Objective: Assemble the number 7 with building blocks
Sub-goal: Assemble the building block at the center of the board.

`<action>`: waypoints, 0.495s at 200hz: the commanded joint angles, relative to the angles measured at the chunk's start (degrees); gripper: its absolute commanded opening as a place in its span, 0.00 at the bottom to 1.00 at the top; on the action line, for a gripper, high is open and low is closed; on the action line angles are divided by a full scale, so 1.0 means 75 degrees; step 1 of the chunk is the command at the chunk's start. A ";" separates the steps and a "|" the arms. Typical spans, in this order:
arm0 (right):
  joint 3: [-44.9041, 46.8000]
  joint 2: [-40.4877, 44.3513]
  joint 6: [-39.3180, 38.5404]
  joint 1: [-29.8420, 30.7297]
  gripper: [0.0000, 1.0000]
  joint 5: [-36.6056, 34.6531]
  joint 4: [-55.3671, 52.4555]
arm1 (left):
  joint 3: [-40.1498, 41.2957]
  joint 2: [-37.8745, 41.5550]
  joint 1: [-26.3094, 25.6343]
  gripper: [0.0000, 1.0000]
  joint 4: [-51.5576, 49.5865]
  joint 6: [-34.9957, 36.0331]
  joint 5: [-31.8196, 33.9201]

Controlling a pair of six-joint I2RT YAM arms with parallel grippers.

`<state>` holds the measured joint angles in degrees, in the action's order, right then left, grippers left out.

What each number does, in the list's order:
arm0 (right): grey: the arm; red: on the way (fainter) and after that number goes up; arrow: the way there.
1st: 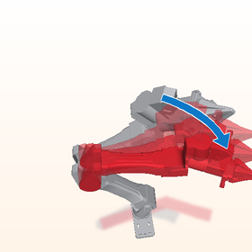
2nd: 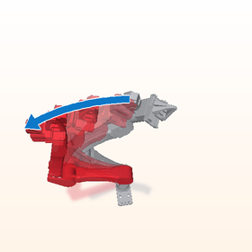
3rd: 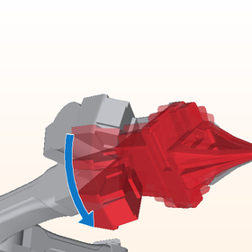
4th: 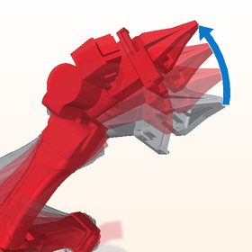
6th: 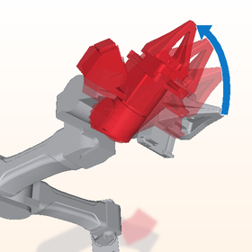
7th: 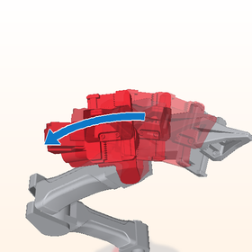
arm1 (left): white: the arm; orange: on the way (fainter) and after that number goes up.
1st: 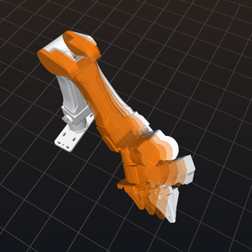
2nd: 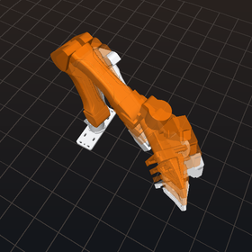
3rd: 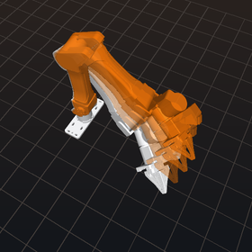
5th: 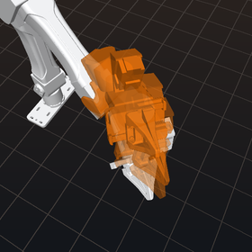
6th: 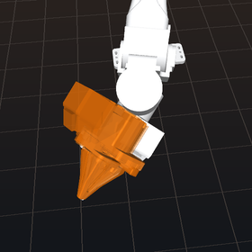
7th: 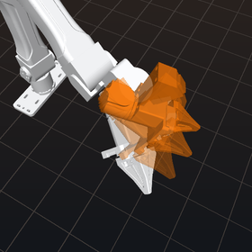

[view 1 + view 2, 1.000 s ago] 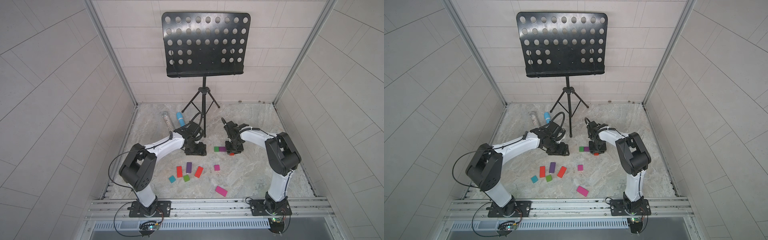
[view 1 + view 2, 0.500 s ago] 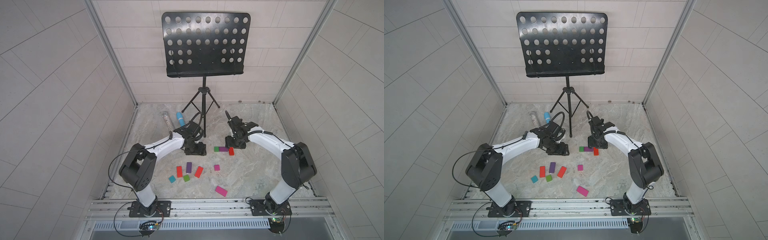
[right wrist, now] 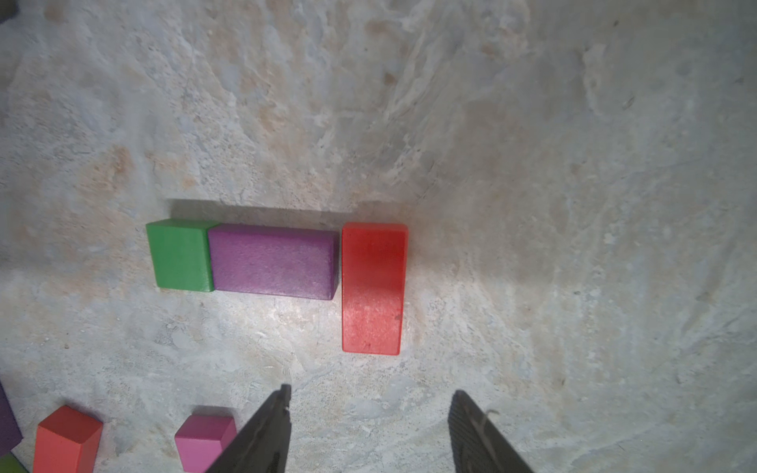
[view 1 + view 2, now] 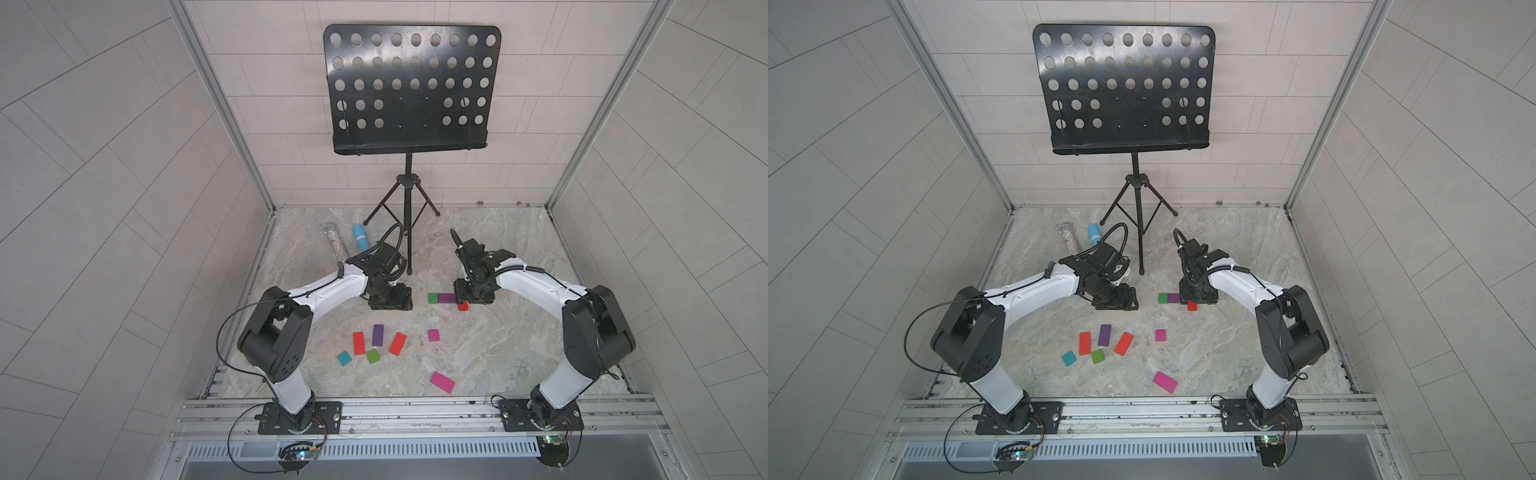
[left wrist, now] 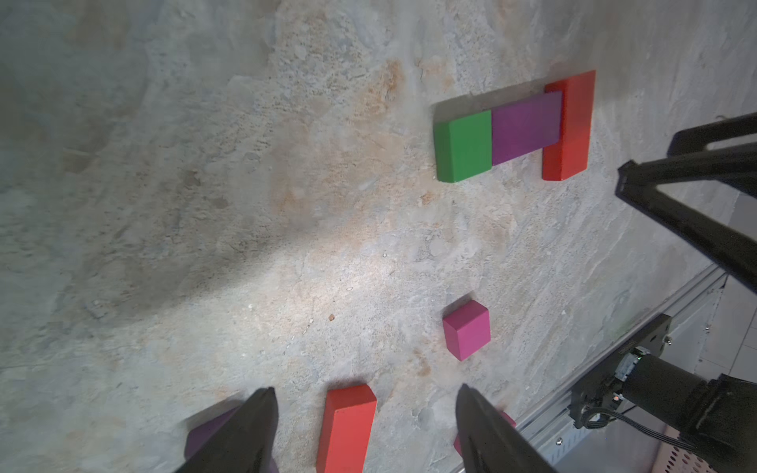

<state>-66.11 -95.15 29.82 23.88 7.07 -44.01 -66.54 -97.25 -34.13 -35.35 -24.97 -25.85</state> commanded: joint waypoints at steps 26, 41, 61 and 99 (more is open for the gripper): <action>0.0167 -0.0036 0.0066 -0.0712 0.55 0.0638 0.0790 | -0.0367 -0.0536 0.0033 0.74 0.0183 -0.0058 -0.0266; 0.0192 -0.0212 -0.0035 -0.1005 0.48 0.0988 0.0946 | -0.0570 -0.0755 0.0037 0.73 0.0214 -0.0075 -0.0301; 0.0195 -0.0441 -0.0223 -0.1244 0.43 0.1395 0.1145 | -0.0887 -0.1089 0.0027 0.71 0.0366 -0.0190 -0.0448; 0.0207 -0.0797 -0.0471 -0.1431 0.41 0.1857 0.1405 | -0.1292 -0.1679 -0.0048 0.64 0.0861 -0.0611 -0.0858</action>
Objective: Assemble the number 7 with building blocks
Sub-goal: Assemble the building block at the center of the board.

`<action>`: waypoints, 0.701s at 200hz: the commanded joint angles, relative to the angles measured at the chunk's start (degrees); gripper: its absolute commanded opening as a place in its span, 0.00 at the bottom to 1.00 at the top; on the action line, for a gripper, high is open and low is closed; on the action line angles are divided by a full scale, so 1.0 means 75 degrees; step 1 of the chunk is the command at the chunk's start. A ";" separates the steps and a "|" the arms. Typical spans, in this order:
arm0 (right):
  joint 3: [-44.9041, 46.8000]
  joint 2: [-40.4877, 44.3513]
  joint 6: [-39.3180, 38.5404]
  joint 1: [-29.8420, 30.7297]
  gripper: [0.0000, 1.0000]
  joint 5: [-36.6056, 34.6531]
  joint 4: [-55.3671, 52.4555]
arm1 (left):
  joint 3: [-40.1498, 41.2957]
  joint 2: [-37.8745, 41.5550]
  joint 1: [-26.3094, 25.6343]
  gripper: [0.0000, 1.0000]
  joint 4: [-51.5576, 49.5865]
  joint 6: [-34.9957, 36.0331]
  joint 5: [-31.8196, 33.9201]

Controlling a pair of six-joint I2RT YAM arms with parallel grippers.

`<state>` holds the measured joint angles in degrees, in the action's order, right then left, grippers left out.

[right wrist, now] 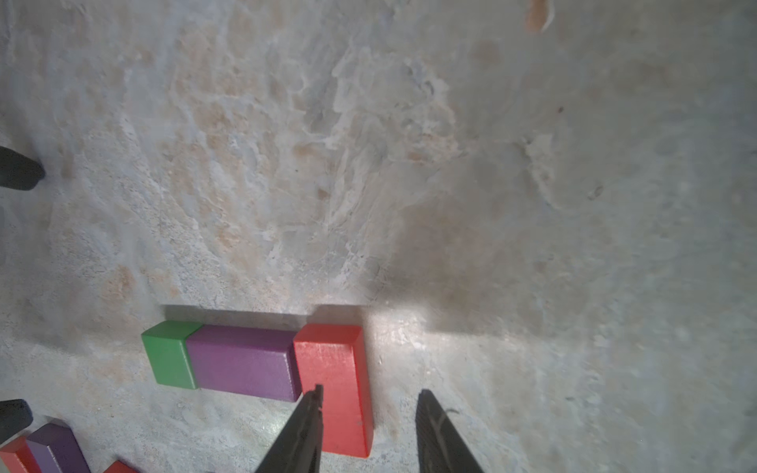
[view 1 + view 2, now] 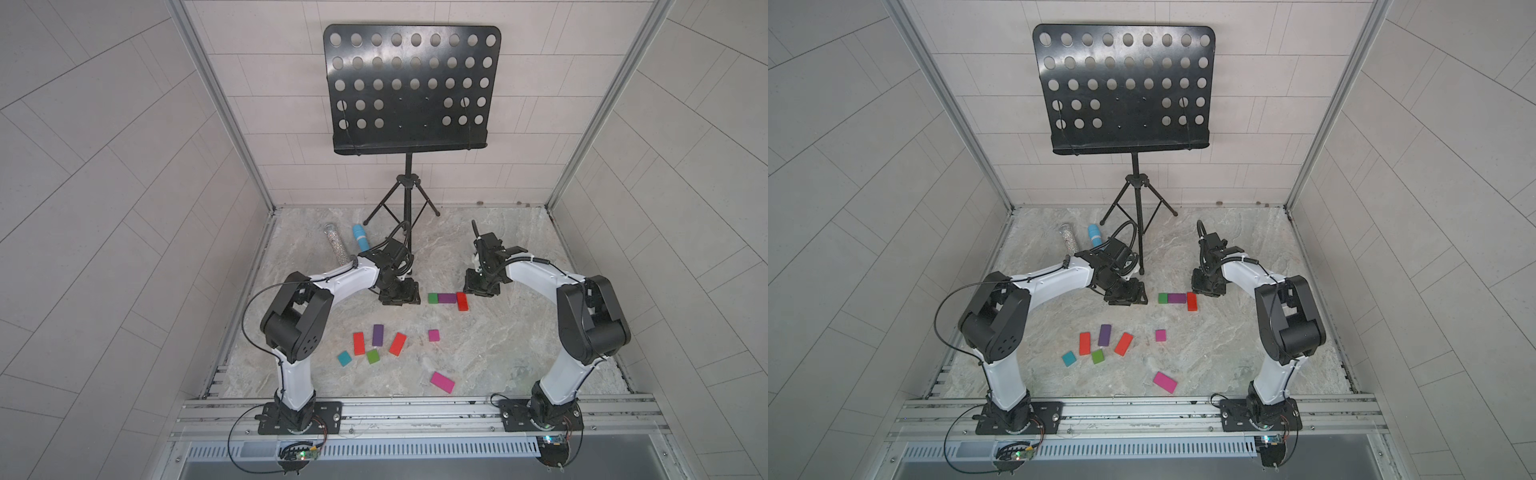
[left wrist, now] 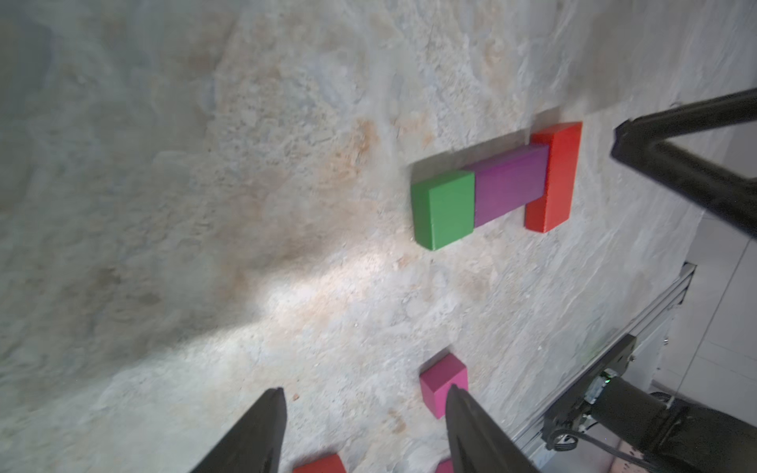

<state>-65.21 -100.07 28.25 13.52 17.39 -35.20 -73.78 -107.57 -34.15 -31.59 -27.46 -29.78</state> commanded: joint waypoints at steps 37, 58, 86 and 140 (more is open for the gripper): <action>0.0195 -0.0275 -0.0260 -0.0091 0.39 0.0573 0.0377 | -0.0476 -0.0653 -0.0097 0.58 0.0703 -0.0663 -0.0545; 0.0262 -0.0288 -0.0267 -0.0143 0.37 0.0654 0.0440 | -0.0482 -0.0755 -0.0122 0.56 0.0888 -0.0840 -0.0576; 0.0355 -0.0263 -0.0286 -0.0150 0.36 0.0744 0.0463 | -0.0519 -0.0896 -0.0185 0.52 0.1064 -0.1022 -0.0622; 0.0473 -0.0239 -0.0254 -0.0150 0.34 0.0887 0.0605 | -0.0571 -0.1101 -0.0266 0.48 0.1322 -0.1247 -0.0679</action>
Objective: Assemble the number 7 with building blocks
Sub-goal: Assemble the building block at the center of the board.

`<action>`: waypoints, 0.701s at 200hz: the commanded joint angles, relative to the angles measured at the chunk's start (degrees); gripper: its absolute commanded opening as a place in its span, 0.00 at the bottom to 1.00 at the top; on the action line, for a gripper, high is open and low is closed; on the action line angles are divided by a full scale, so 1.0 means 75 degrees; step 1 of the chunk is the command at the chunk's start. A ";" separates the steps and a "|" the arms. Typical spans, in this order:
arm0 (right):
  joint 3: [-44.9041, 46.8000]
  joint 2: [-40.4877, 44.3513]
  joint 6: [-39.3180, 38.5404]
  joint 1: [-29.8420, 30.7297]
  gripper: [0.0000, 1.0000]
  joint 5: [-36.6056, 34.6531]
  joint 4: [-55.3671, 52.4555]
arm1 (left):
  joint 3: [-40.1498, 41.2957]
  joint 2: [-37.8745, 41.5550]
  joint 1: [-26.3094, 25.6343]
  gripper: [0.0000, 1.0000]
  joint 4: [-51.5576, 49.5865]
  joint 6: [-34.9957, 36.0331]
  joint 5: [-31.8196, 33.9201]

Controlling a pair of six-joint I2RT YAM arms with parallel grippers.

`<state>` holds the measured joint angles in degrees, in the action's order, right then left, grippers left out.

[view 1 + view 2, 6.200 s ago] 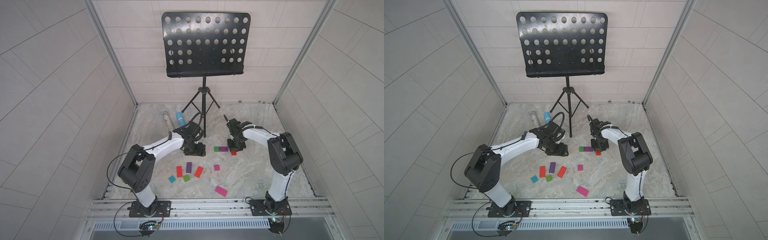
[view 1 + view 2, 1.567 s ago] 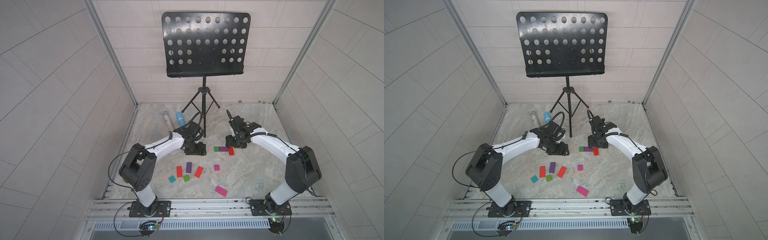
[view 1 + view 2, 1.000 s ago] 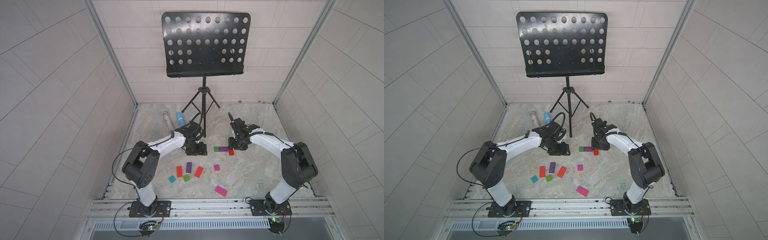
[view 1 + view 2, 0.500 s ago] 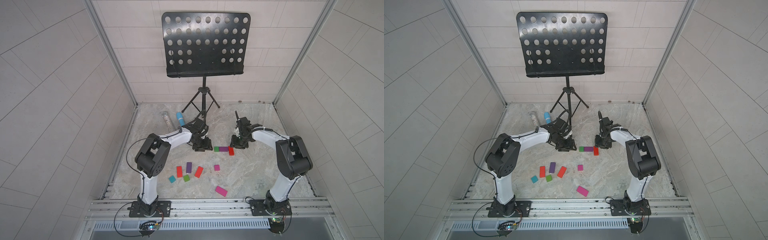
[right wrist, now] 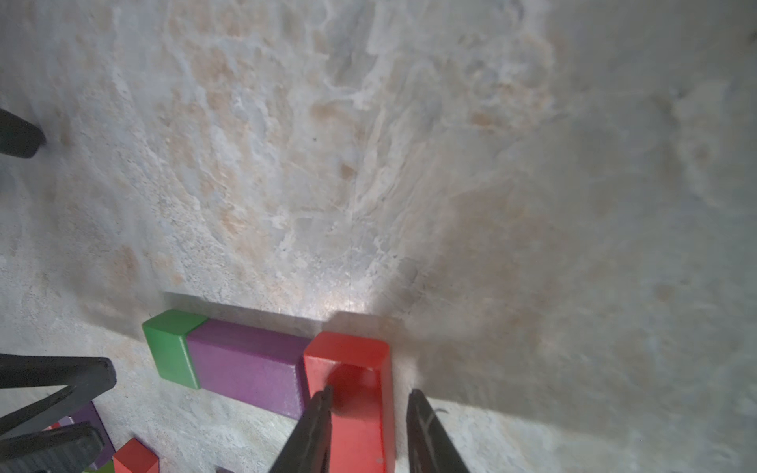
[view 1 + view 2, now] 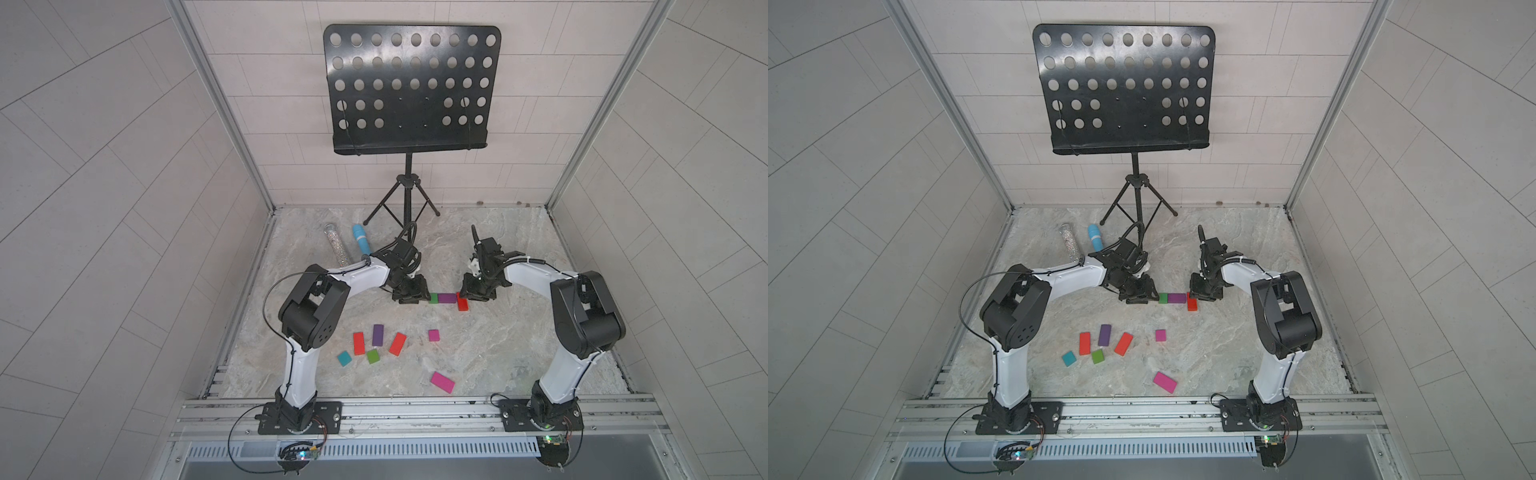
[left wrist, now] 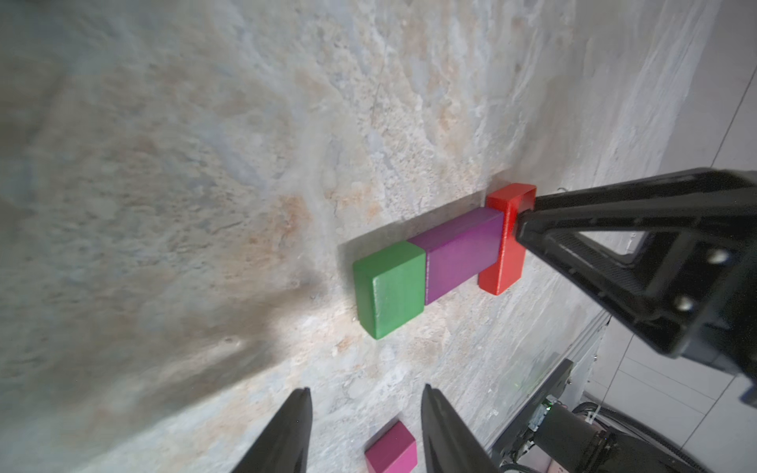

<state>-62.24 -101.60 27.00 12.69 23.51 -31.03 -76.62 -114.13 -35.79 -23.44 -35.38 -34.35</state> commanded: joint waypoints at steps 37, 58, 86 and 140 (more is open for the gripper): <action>0.0133 -0.0034 -0.0029 -0.0038 0.33 0.0132 0.0116 | -0.0256 -0.0326 -0.0114 0.46 0.0324 -0.0265 -0.0061; 0.0159 -0.0024 0.0029 -0.0028 0.33 0.0181 0.0164 | -0.0293 -0.0391 -0.0132 0.46 0.0360 -0.0298 -0.0070; 0.0199 -0.0025 0.0072 -0.0016 0.32 0.0195 0.0188 | -0.0365 -0.0461 -0.0159 0.46 0.0383 -0.0322 -0.0069; 0.0219 -0.0027 0.0179 0.0053 0.32 0.0177 0.0211 | -0.0385 -0.0457 -0.0208 0.45 0.0486 -0.0382 -0.0093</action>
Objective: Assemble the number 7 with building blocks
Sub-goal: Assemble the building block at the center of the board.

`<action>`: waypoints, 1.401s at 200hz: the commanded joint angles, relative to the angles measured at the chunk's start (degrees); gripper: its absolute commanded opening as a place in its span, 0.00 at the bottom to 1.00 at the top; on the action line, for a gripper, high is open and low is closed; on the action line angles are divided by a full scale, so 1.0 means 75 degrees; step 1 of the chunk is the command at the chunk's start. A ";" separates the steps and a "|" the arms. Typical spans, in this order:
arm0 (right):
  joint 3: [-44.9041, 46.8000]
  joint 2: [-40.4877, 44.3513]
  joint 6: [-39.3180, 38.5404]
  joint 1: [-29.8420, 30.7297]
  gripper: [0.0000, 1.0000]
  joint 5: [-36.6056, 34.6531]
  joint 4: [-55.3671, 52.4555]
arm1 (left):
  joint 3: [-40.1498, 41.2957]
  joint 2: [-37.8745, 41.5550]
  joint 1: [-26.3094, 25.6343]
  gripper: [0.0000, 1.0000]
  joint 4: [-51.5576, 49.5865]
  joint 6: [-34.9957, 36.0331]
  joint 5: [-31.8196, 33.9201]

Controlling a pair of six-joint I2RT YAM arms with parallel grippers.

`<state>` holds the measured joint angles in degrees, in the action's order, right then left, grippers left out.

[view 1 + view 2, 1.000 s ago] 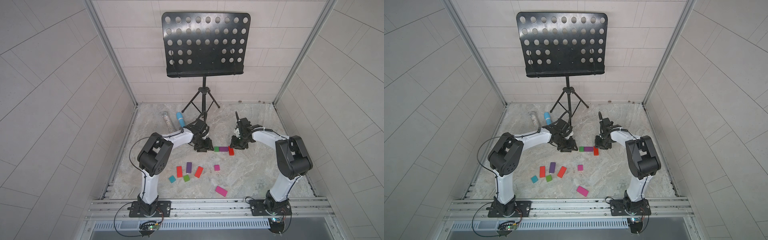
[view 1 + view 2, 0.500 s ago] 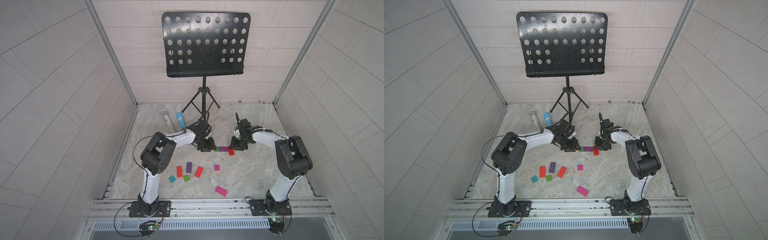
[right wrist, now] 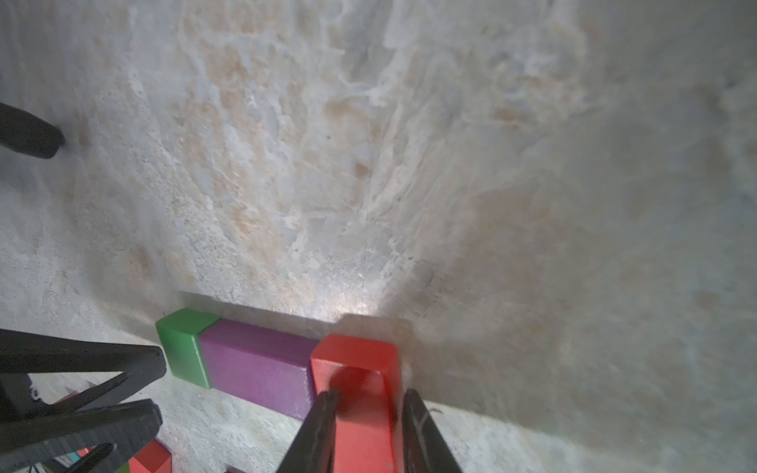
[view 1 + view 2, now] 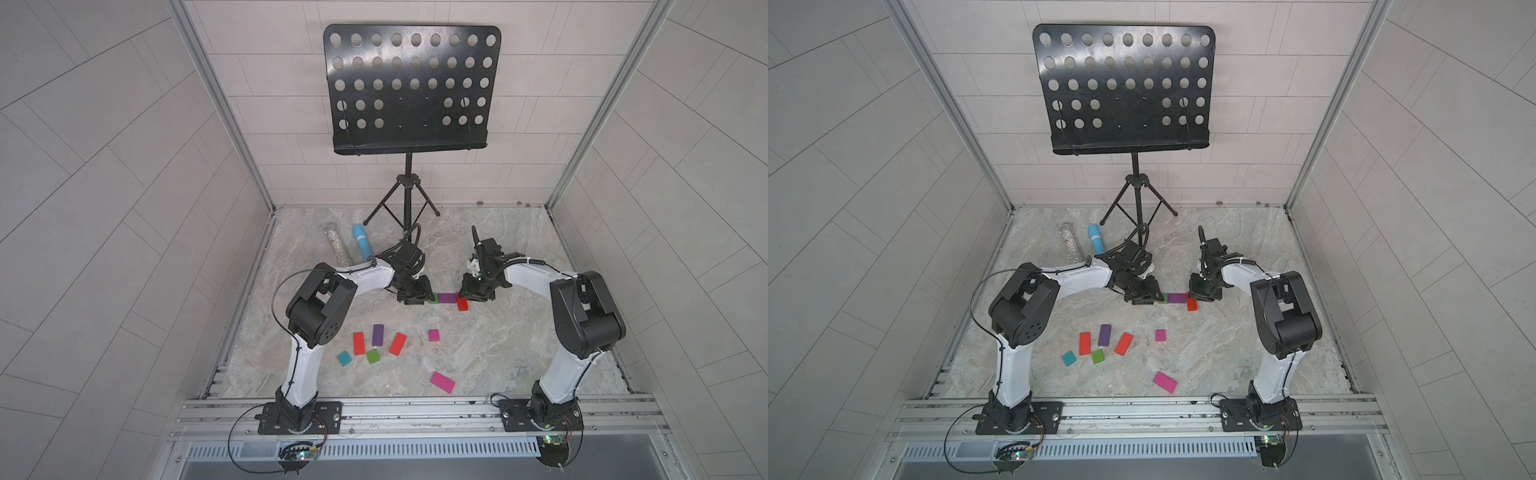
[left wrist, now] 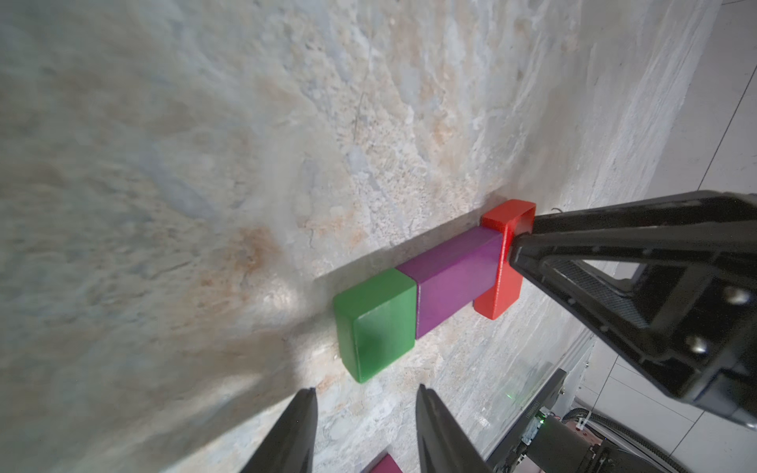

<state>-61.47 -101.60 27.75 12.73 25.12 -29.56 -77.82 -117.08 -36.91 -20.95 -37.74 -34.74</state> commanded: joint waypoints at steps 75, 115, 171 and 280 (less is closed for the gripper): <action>0.0140 -0.0001 0.0202 0.0119 0.31 -0.0114 0.0006 | -0.0235 -0.0091 -0.0086 0.45 0.0198 -0.0082 -0.0063; 0.0167 0.0000 0.0284 0.0142 0.31 -0.0185 -0.0008 | -0.0244 -0.0105 -0.0089 0.45 0.0215 -0.0090 -0.0101; 0.0215 0.0025 0.0426 0.0190 0.31 -0.0267 -0.0018 | -0.0251 -0.0128 -0.0108 0.45 0.0238 -0.0101 -0.0124; 0.0201 0.0103 0.0589 0.0247 0.32 -0.0374 -0.0112 | -0.0210 -0.0087 -0.0107 0.46 0.0274 -0.0126 -0.0090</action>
<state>-61.08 -101.49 31.62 13.89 24.05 -28.80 -78.32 -117.34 -37.50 -19.88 -38.15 -35.16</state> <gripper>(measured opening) 0.318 0.455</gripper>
